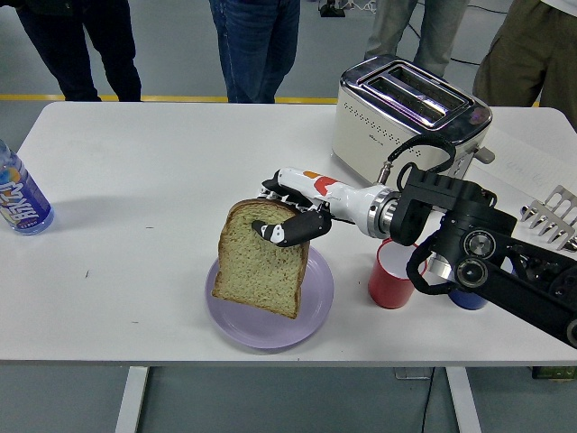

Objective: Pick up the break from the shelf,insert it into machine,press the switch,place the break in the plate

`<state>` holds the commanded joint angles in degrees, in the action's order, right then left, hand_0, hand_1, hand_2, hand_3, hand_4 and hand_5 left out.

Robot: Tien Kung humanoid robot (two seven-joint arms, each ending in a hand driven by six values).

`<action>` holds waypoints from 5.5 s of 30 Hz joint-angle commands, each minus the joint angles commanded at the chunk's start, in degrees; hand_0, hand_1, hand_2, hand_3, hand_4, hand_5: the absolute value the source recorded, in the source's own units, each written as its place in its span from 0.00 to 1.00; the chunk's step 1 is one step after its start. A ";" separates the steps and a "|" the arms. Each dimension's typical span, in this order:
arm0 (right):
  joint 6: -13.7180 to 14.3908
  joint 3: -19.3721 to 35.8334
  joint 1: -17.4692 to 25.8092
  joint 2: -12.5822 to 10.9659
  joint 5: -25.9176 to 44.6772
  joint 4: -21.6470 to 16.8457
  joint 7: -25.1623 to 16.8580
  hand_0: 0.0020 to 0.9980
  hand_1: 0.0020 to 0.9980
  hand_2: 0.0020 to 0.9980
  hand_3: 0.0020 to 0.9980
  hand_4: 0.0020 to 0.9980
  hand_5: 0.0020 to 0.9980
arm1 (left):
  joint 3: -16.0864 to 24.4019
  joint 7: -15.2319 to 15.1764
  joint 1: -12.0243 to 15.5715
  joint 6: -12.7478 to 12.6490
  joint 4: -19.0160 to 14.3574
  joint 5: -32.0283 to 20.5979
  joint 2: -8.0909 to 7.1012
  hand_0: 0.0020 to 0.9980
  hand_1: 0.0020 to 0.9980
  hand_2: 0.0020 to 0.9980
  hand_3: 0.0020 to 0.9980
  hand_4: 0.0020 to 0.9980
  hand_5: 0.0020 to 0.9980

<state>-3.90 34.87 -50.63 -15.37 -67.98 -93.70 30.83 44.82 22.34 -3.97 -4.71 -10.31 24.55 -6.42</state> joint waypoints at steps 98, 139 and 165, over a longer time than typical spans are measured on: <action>3.43 -4.03 2.92 8.93 6.55 17.92 -2.67 0.04 0.13 0.39 0.44 0.44 0.10 | 0.30 0.18 -1.11 0.04 0.00 1.47 0.22 0.38 0.50 0.65 0.78 0.65 1.00; -1.76 -3.51 2.28 9.36 -5.18 20.48 -8.27 0.58 0.57 0.64 0.70 0.64 0.20 | 0.12 0.21 -1.29 -0.02 0.00 1.13 0.31 0.38 0.50 0.65 0.78 0.65 1.00; -1.32 -2.19 2.39 8.46 -12.47 19.03 -9.54 0.75 0.75 0.73 0.77 0.67 0.23 | 0.51 0.32 -0.63 -0.08 0.00 1.64 0.29 0.38 0.50 0.65 0.78 0.65 1.00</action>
<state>-5.22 32.67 -48.24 -6.92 -80.45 -74.67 21.29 45.34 22.65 -4.59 -4.79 -10.31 26.19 -6.13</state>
